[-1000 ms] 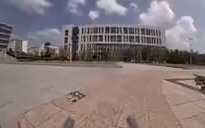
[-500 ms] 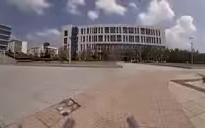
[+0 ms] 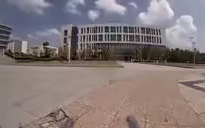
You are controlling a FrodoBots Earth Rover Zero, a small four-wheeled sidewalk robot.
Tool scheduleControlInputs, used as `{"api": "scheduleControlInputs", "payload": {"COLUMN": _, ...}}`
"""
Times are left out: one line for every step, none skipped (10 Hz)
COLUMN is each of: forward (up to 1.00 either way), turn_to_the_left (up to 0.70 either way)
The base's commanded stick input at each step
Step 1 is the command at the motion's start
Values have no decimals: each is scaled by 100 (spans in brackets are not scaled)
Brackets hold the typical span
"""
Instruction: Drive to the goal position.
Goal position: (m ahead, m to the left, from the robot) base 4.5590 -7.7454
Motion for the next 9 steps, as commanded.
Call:
{"api": "scheduleControlInputs", "payload": {"forward": 70, "turn_to_the_left": -31}}
{"api": "scheduleControlInputs", "payload": {"forward": 70, "turn_to_the_left": -31}}
{"api": "scheduleControlInputs", "payload": {"forward": 70, "turn_to_the_left": -31}}
{"api": "scheduleControlInputs", "payload": {"forward": 70, "turn_to_the_left": -31}}
{"api": "scheduleControlInputs", "payload": {"forward": 70, "turn_to_the_left": -31}}
{"api": "scheduleControlInputs", "payload": {"forward": 70, "turn_to_the_left": -31}}
{"api": "scheduleControlInputs", "payload": {"forward": 70, "turn_to_the_left": -31}}
{"api": "scheduleControlInputs", "payload": {"forward": 70, "turn_to_the_left": -31}}
{"api": "scheduleControlInputs", "payload": {"forward": 70, "turn_to_the_left": -31}}
